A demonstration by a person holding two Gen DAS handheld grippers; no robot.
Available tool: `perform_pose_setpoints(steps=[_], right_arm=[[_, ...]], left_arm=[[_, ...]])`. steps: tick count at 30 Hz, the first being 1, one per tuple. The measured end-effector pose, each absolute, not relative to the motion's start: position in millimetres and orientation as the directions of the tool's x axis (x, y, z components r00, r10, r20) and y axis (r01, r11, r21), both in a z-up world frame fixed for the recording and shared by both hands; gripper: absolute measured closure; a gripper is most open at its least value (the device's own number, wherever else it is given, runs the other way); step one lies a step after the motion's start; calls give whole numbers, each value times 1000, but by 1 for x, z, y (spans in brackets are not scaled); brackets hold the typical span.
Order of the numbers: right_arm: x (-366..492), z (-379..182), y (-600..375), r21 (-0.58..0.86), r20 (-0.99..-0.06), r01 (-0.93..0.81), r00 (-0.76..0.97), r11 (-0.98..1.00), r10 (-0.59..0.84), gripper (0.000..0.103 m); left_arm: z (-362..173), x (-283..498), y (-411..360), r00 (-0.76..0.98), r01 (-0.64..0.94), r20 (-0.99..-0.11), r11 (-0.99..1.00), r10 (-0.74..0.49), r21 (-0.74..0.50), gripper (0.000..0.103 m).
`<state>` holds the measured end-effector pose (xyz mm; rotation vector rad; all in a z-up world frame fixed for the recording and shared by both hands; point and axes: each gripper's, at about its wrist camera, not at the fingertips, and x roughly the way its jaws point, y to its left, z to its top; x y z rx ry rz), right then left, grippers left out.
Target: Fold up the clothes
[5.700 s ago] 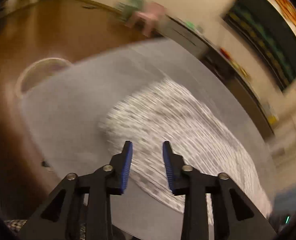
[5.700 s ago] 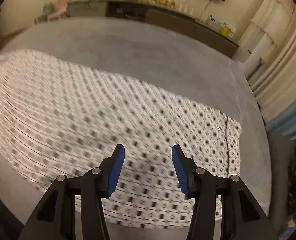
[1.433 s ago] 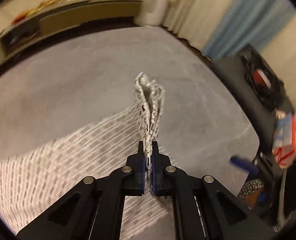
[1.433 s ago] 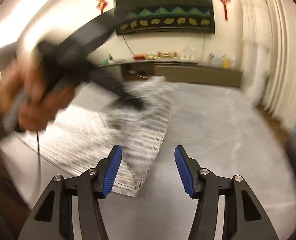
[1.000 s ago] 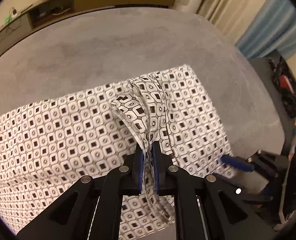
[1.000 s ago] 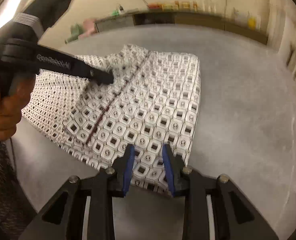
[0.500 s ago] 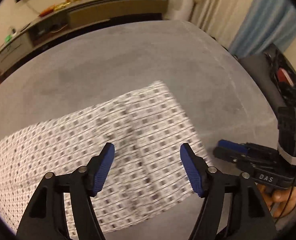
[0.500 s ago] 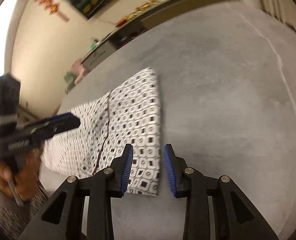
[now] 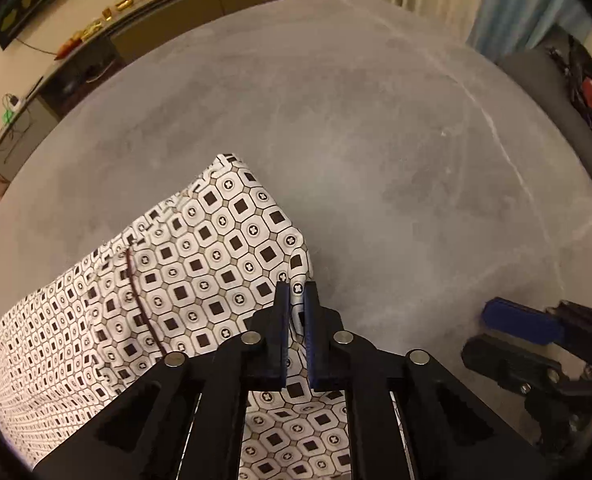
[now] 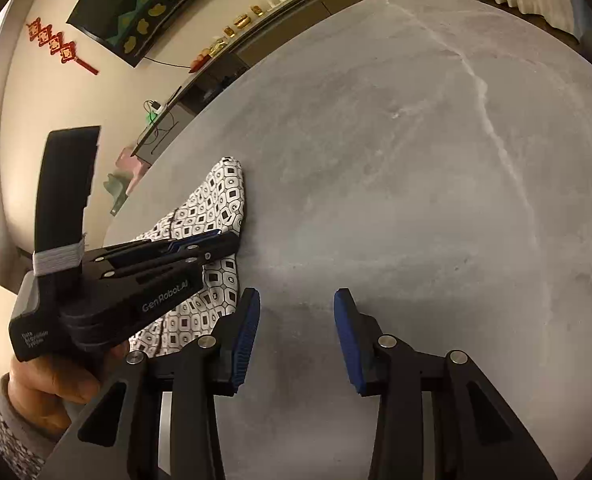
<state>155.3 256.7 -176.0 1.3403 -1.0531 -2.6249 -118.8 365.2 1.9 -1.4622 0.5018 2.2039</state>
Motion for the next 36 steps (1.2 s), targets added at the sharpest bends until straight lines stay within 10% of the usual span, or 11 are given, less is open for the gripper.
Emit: perform_pose_setpoints(steps=[10,11,13,19,27,36], right_arm=[[125,-145,187,555,-655,-28,-630,-831,-416,62],[119,-142,171,544,-654,12,-620,-839,-433,62],[107,-137,138,514,-658,90,-597,-853,-459,62],[82,-141,42,342,-713,247,-560,-907,-421,62],[84,-171,-9,55,-809,330,-538,-942,-236,67],[59,-144,-10,59,-787,296,-574,-953,-227,67]], left_arm=[[84,-128,124,-429,-322,-790,-892,437,-318,94],[71,-132,98,-426,-276,-790,-895,442,-351,88],[38,-136,60,-407,-187,-788,-887,462,-423,45],[-25,-131,43,-372,-120,-798,-878,473,-464,43],[-33,-110,78,-456,-234,-840,-950,294,-205,46],[-22,-110,29,-484,-143,-817,-949,313,-279,46]])
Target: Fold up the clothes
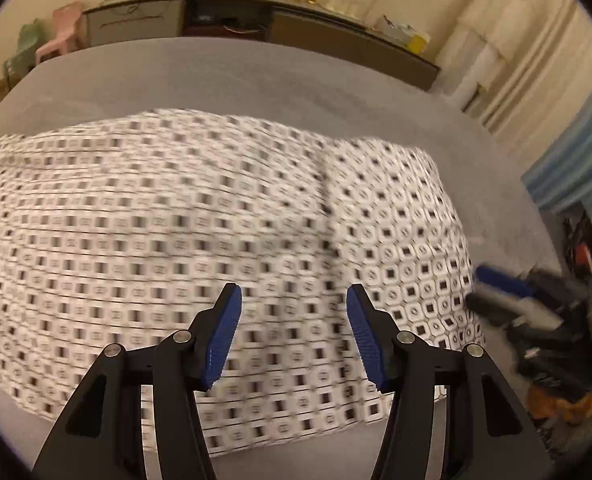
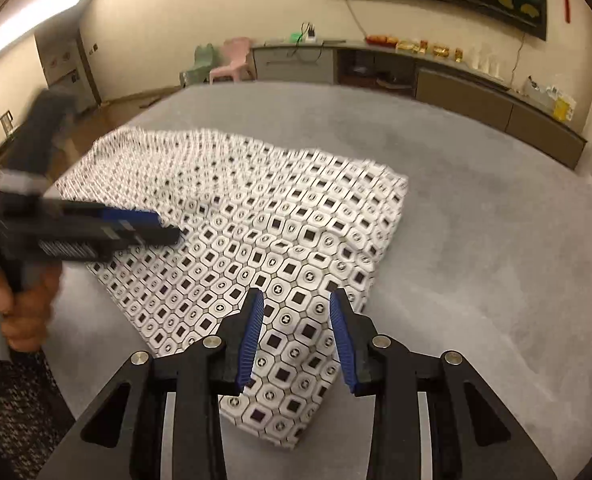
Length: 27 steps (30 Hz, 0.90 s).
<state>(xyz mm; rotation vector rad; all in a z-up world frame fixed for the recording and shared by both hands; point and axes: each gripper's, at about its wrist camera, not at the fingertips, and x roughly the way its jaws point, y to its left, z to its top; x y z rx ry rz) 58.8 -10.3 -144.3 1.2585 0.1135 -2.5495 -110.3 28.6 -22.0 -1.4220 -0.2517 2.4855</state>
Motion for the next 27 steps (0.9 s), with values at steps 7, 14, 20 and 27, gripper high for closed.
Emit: perform_pose_setpoints(steps=[7,14,20,27], right_arm=[[32,-165,-23,-108,-838,303,-540,-947,-77,67],[25,-156,-21,-156,-838,244,-546,-957,-3,65],[44,-101,-92,-246,-735,280,-677,-928,-10,60],[8,-93,-225,11,-791,481,-532,-877,-302,57]], left_arm=[[13,-96,-128,-633,124,-770,-969,87,-212,42],[-38,-42,-333,-589,448,-807,-848,-43,-282,37],[-78,-42,-361,-569,484,-819,-774,76,-408,36],[-78,-44,-345,-585,436,-804,-796,104,-420,83]])
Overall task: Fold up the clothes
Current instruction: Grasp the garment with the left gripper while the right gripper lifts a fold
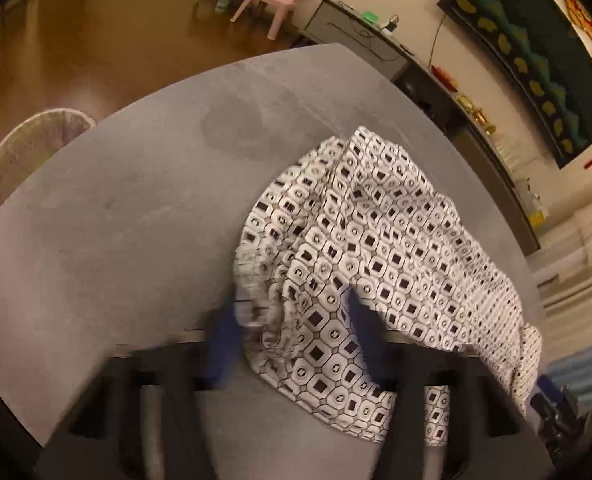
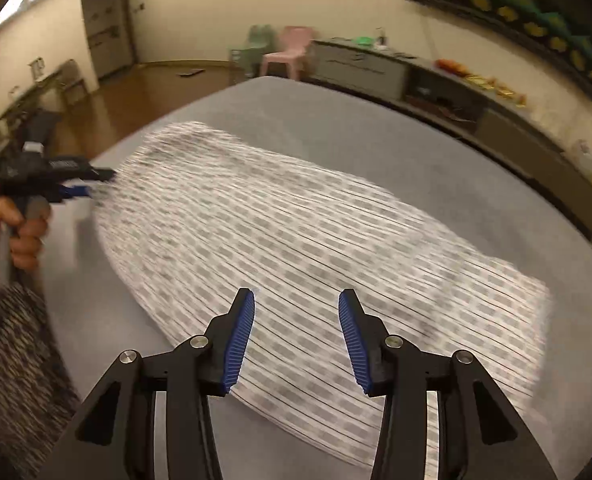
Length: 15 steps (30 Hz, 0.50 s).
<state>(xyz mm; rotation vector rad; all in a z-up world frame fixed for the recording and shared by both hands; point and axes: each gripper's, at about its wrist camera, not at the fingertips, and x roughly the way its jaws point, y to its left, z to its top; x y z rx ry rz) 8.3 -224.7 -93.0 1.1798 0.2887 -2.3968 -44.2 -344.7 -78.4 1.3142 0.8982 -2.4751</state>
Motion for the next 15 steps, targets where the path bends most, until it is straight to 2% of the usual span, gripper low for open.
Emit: perform_pose_setpoints(steps=[3,6,9,10,12,14,15], right_arm=[[-28,-98,-279,29,-806,517,-495,-856,-326,57],[-68,-110,-316,11,-829,508,-477,-861,-292,57],[-106,-146,-335,-3,-893,495,-393,-869,-221,57],[-113,-155,-338,3,-905,491,-369,-871,-211,53],[-127,-170,-342,17,-927,482,-320,-876,-194,53],[-140,-166,-347,117,-922,472,-276,-874,-273,52],[-146,-161,-350,172,-910,471,-260,-865,-322,45]], left_arm=[[-69,-38,-339,-624,418,-780,-826,42,-379,90],[-61,-33,-329,-649,393,-761,-860,-10,-325,92],[-53,-31,-308,-667,353,-740,-913,-92,-204,92],[-51,-34,-297,-671,329,-730,-934,-129,-137,92],[-46,-39,-274,-683,279,-702,-960,-199,1,92],[-47,-40,-247,-697,219,-673,-967,-247,128,92],[-49,-41,-232,-708,187,-649,-960,-278,208,92]])
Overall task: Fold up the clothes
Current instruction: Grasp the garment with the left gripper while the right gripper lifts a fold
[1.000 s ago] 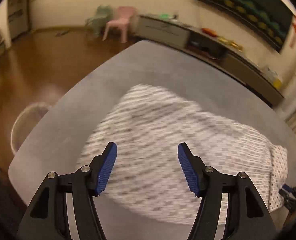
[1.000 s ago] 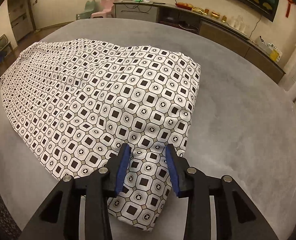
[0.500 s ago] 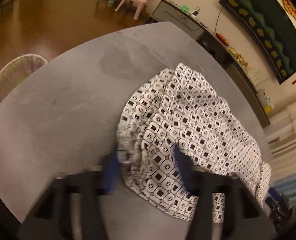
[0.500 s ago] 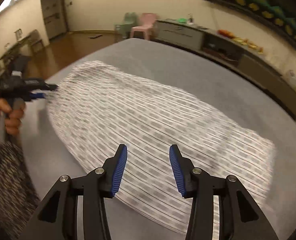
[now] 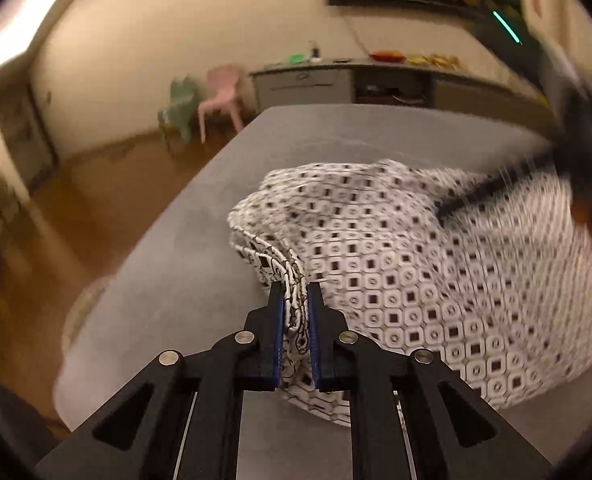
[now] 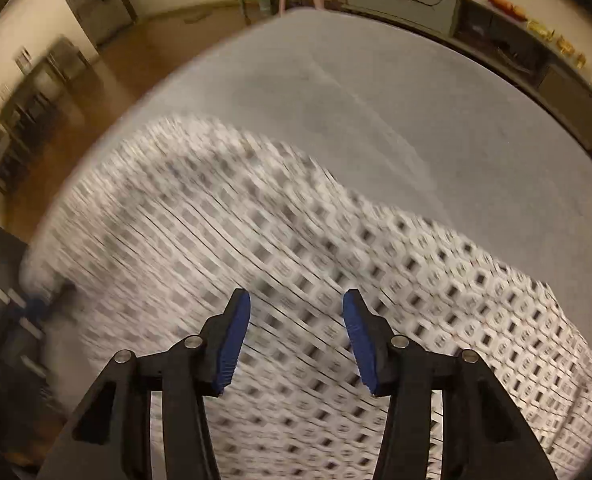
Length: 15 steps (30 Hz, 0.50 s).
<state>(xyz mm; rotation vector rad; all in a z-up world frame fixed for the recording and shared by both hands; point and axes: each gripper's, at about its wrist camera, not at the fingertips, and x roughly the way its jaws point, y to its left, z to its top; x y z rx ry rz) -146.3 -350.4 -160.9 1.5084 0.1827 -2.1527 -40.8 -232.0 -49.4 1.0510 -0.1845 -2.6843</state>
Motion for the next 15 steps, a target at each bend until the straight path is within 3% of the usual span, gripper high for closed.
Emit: perform_pose_setpoints(steps=[1,3,7,11,12,13,14,15], right_arm=[[-152,-155,-359,205,-900,480,-250,-853,-358,32],[-160,-148,-387,261,-884,536,-202,-803,-421,21],[-168,-167,-467,266,-916,688,-36,-675,-399,21],[-172,-227,-530,155,-979,792,45,-590,-197,23],[-175,-243,-539,108,-989,807,29,-581,-143,36],[-179,-254,-541,62,-995,806,2,-588,-103,82],[-184,-262,-539,43,-996,798,-11,-601,-87,93],[-188,-259,-533,34,-991,787,-51,-616,-121,92]], left_arm=[[-51,-40,-220,-720,161,-627,-950,-298,267,92],[-55,-39,-204,-737,117,-596,-930,-318,350,92],[-62,-40,-189,-757,53,-572,-903,-315,427,92],[-63,-40,-186,-776,11,-560,-894,-291,448,92],[-62,-40,-187,-781,10,-554,-892,-289,451,92],[-61,-40,-187,-786,9,-547,-891,-287,454,92],[-59,-39,-187,-791,8,-541,-890,-285,457,92],[-56,-39,-189,-799,13,-534,-895,-277,446,93]])
